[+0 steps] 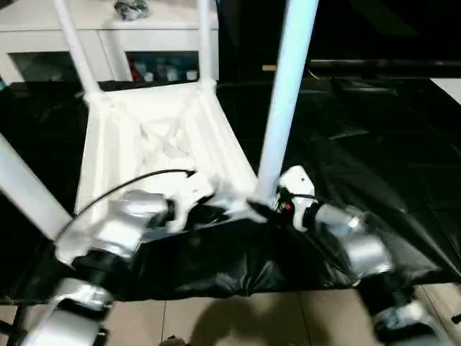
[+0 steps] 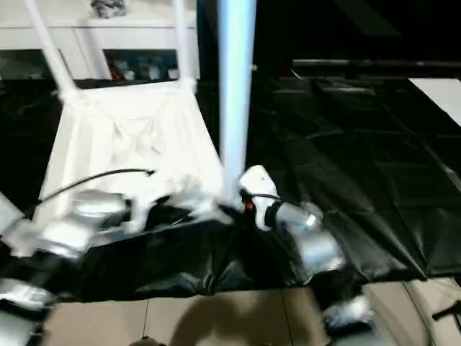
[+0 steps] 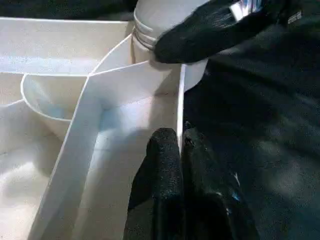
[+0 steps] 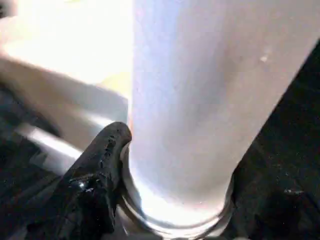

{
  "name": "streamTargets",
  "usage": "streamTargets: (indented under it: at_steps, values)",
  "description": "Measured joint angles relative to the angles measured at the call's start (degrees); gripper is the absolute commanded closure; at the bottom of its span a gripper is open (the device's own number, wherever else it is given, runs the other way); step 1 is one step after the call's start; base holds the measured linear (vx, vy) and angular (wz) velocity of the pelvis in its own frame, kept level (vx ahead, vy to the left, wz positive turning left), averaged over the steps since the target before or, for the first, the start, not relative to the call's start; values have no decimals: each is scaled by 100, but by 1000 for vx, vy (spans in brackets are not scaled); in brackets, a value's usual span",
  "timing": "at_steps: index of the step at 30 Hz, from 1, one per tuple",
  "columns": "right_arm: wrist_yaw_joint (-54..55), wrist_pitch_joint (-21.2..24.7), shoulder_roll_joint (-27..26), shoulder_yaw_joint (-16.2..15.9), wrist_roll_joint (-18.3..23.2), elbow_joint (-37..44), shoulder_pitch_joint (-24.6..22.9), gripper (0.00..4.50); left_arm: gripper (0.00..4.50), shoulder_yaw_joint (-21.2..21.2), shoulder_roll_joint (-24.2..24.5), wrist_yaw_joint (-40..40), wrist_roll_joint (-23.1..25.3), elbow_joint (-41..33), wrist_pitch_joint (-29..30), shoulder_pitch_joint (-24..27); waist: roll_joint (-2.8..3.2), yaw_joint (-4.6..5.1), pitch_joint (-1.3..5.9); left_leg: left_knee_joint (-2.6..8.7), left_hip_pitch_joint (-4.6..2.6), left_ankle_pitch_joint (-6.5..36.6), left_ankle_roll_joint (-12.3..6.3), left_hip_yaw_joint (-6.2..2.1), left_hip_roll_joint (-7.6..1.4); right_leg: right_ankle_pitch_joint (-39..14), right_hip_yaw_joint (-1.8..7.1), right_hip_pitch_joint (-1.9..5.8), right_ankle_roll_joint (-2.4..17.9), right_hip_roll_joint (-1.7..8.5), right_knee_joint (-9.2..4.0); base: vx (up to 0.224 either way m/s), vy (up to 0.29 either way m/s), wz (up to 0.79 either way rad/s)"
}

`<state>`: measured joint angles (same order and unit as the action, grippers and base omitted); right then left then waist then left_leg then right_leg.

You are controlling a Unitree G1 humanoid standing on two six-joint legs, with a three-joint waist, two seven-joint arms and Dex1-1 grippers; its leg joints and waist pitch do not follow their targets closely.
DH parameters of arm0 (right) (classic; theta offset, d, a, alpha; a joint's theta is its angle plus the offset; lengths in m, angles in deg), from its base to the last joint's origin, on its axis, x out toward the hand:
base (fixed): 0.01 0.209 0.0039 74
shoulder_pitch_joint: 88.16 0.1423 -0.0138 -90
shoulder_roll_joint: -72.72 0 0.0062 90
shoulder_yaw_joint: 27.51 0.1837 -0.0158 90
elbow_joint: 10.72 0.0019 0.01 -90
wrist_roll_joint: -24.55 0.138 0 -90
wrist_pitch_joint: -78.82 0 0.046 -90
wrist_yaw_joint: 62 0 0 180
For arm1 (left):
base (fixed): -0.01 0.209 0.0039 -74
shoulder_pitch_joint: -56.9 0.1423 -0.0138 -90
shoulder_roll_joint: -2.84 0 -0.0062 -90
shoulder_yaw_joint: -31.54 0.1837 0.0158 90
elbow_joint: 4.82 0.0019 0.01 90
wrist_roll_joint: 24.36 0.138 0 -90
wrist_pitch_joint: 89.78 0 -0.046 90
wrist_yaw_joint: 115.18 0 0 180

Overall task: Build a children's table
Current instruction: Rotate leg to tighten

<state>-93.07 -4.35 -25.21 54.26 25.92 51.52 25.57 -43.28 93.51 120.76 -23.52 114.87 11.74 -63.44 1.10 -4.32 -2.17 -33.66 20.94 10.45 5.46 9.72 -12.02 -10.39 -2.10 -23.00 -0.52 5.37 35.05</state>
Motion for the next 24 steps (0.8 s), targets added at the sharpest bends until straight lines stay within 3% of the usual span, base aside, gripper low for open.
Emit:
streamTargets:
  at_steps: [3, 5, 12, 16, 24]
  values:
    - [449, 43, -168, 86, -92, -35, 2, 180, 450, -7, -164, -252, 65, -13, 106, 0, 19, 32, 19, 8, 2, 0, 0, 0, 5, -20, 3, 5, -34, 2, -5, 0, 0, 0]
    - [639, 31, -271, 101, -131, -178, 99, 124, 450, -9, -213, -369, 116, -11, 112, 8, 36, 72, 31, 12, 2, 0, 0, -3, 6, -23, 1, 12, -38, 2, -7, 0, 0, 0]
    - [-115, 31, -1, 86, -85, -51, 106, 52, 450, -8, -205, -171, 131, -137, 56, 62, 41, 56, 30, 16, 9, 1, 0, -5, 6, -24, -2, 5, -38, 4, -11, 0, 0, 0]
    - [-1249, -311, 599, -272, 37, 79, 71, 52, 450, 53, 104, 447, -60, -311, -182, 168, 36, -26, 26, 23, 19, 1, -1, -4, 2, -40, -9, -6, -53, 2, -12, 0, 0, 0]
    - [-2702, -531, 1071, -413, 276, 42, 75, 52, 450, 54, 474, 1261, -268, -339, -394, 246, 21, -70, 16, 12, 31, 5, -8, 2, -3, -50, -8, -15, -39, 0, -11, 0, 0, 0]
